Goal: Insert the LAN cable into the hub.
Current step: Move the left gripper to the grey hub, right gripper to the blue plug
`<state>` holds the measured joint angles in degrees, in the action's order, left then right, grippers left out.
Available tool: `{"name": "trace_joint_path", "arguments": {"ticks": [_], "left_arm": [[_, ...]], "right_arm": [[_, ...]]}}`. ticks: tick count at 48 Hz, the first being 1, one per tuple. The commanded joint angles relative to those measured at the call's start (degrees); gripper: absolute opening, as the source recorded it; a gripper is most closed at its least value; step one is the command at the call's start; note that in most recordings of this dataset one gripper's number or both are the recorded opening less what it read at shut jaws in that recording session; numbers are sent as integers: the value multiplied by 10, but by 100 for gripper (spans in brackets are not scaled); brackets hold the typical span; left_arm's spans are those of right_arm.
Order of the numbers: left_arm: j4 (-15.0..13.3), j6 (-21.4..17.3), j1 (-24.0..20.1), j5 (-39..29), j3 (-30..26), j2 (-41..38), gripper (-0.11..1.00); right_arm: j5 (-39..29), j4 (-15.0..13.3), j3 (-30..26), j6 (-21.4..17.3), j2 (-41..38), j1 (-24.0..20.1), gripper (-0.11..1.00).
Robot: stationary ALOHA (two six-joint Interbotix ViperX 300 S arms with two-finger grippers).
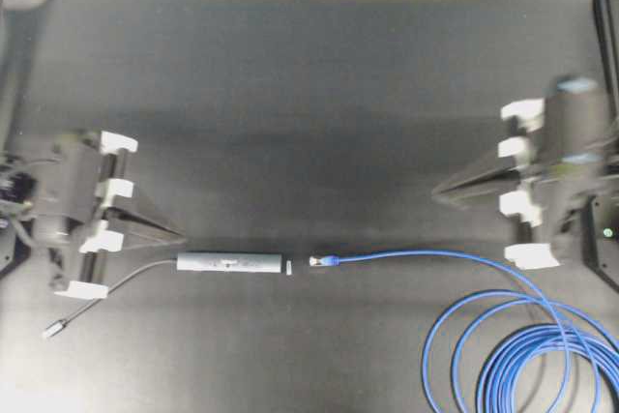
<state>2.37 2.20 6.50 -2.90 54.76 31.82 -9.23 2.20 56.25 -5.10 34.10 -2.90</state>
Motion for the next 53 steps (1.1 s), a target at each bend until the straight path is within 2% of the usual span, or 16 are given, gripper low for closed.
{"name": "trace_joint_path", "arguments": {"ticks": [1, 8, 11, 15, 19, 23, 25, 33, 43, 47, 53], "left_arm": [[2, 3, 2, 1, -18, -17, 0], [2, 20, 2, 2, -16, -48, 1], [2, 29, 2, 1, -17, -64, 8], [2, 38, 2, 5, -18, -86, 26], [2, 44, 2, 25, -15, -110, 51], [2, 47, 7, 75, -6, -141, 74], [2, 47, 7, 110, 0, -155, 82], [2, 60, 11, 265, 33, -220, 75], [2, 85, 10, 428, 76, -294, 78], [2, 91, 9, 476, 85, -327, 78], [2, 92, 9, 512, 85, -374, 78]], "right_arm": [[-18, 1, -27, -5, -38, -13, 0], [-67, 1, -65, -4, -105, -17, 0], [-82, 1, -78, -2, -130, -17, 0], [-92, 0, -93, 2, -164, -18, 0], [-90, -3, -102, 2, -187, -18, 0], [-83, -4, -109, 2, -203, -19, 0], [-79, -4, -111, 2, -209, -20, 0], [-64, -3, -111, -1, -216, -22, 0], [-63, -4, -111, -5, -215, -30, 0], [-61, -4, -110, -5, -215, -35, 0], [-57, -3, -109, -5, -214, -42, 0]]}}
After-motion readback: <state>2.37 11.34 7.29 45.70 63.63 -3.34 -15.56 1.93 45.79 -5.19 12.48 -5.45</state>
